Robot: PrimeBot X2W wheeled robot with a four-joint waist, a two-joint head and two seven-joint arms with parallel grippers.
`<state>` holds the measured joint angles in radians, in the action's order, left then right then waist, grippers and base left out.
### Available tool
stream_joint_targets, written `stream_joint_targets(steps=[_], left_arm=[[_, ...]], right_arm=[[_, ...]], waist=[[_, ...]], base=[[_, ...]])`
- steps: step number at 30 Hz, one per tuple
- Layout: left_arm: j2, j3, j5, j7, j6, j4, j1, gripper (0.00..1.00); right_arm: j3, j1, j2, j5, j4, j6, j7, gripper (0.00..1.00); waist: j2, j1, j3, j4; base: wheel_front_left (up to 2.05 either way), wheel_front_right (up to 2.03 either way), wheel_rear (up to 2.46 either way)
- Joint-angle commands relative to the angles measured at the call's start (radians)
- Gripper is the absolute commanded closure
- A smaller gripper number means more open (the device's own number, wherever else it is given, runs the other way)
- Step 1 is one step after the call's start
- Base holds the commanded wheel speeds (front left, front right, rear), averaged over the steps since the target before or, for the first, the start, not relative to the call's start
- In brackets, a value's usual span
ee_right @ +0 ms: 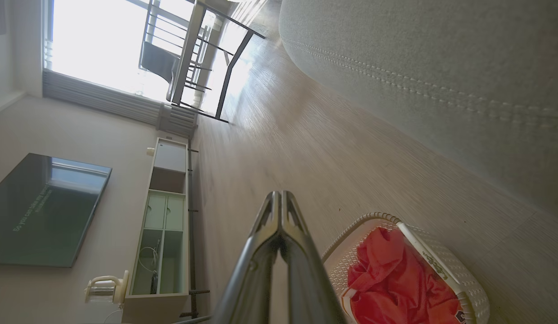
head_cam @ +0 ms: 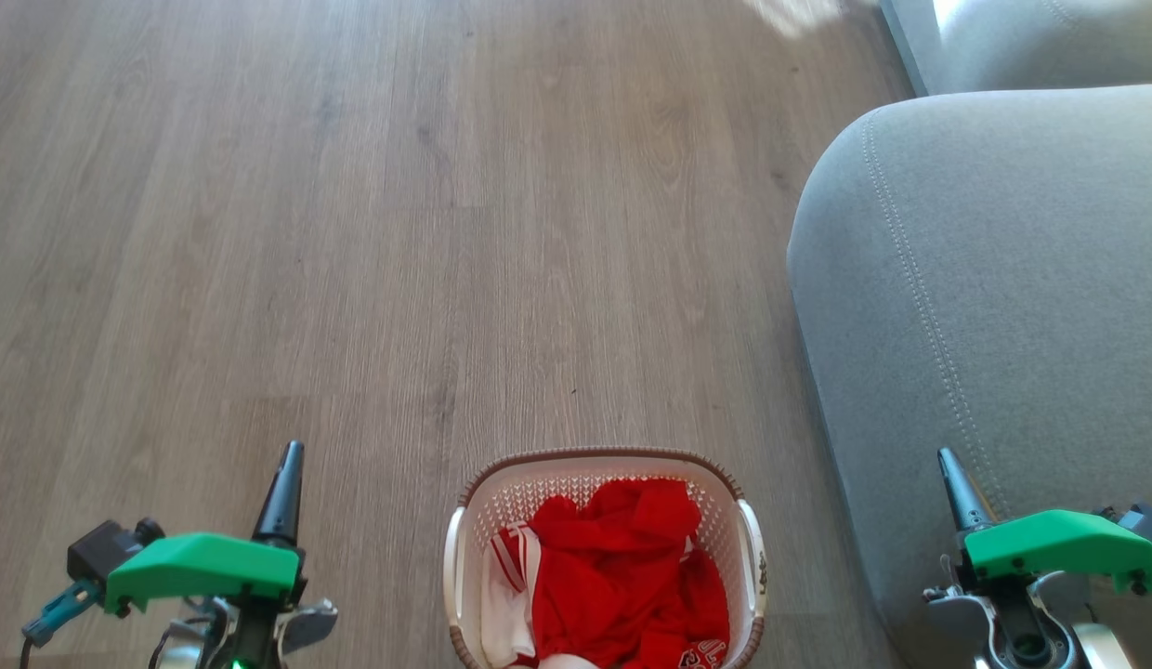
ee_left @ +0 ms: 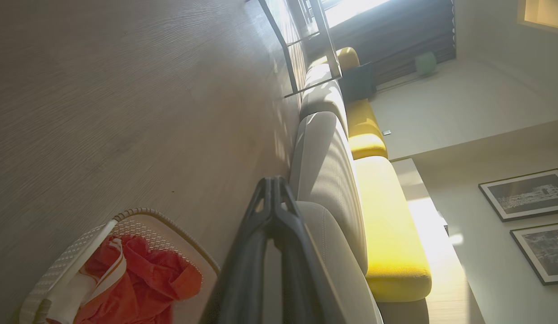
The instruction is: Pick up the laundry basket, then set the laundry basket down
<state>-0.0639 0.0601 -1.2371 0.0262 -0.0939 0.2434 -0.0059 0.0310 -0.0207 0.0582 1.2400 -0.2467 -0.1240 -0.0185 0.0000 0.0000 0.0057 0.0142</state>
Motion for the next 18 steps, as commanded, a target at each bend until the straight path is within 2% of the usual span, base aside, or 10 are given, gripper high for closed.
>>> stream_joint_targets(steps=[1,18], left_arm=[[-0.016,-0.035,-0.033,-0.007,-0.011,-0.025,-0.066,1.0],[-0.015,-0.083,-0.208,-0.055,-0.023,-0.013,-0.081,1.0]], right_arm=[[-0.007,-0.062,0.015,0.034,0.025,-0.005,0.008,1.0],[0.021,-0.072,0.014,0.204,0.015,-0.006,0.055,1.0]], waist=[[0.0,0.0,0.0,-0.001],[0.0,0.0,-0.001,-0.007]], base=[[0.0,0.0,0.0],[0.0,0.0,0.0]])
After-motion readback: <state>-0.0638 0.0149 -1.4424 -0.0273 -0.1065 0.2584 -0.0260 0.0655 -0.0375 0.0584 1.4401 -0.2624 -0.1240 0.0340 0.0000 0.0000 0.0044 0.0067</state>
